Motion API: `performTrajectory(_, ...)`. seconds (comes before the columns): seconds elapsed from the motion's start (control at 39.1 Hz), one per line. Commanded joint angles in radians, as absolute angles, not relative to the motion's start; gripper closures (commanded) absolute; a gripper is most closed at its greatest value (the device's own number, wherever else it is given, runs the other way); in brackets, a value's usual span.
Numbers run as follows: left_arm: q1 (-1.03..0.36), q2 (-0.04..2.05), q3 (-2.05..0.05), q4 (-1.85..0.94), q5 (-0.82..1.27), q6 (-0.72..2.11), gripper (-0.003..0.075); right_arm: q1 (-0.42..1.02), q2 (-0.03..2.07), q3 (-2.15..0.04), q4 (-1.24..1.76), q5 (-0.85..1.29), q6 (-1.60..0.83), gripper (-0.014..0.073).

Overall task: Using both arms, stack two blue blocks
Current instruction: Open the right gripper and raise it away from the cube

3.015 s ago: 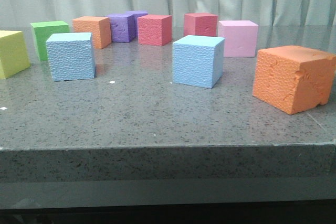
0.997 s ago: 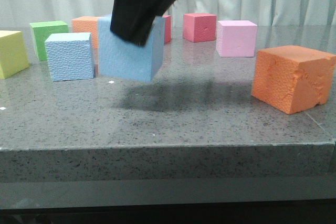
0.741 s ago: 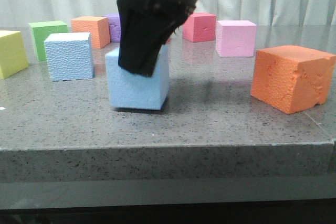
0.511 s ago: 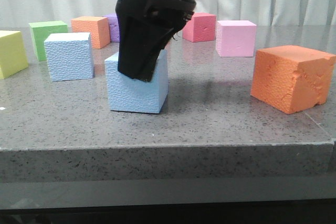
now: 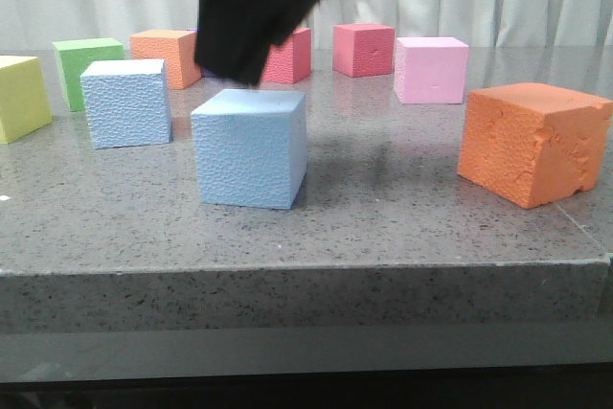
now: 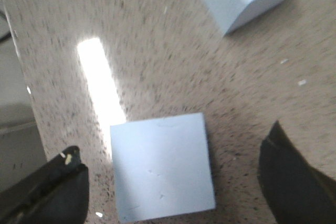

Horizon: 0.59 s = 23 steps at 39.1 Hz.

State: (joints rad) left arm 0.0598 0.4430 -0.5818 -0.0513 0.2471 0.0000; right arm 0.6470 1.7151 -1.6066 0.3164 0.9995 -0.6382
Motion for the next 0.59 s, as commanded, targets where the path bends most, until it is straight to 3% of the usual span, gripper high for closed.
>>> performTrajectory(0.0, 0.060, 0.455, -0.617, -0.051, 0.161, 0.000, 0.0103, 0.636, 1.632, -1.656, 0.328, 0.951, -0.560, -0.0045)
performTrajectory(0.15, 0.060, 0.455, -0.617, -0.051, 0.161, 0.000, 0.0103, 0.585, 1.605, -1.662, 0.328, 0.955, -0.445, 0.0112)
performTrajectory(0.41, 0.060, 0.455, -0.617, -0.051, 0.161, 0.000, 0.0103, 0.445, 1.531, -1.658, 0.328, 1.037, -0.302, 0.0511)
performTrajectory(0.56, 0.060, 0.455, -0.617, -0.051, 0.161, 0.000, 0.0103, 0.350, 1.464, -1.611, 0.328, 1.062, -0.273, 0.0641)
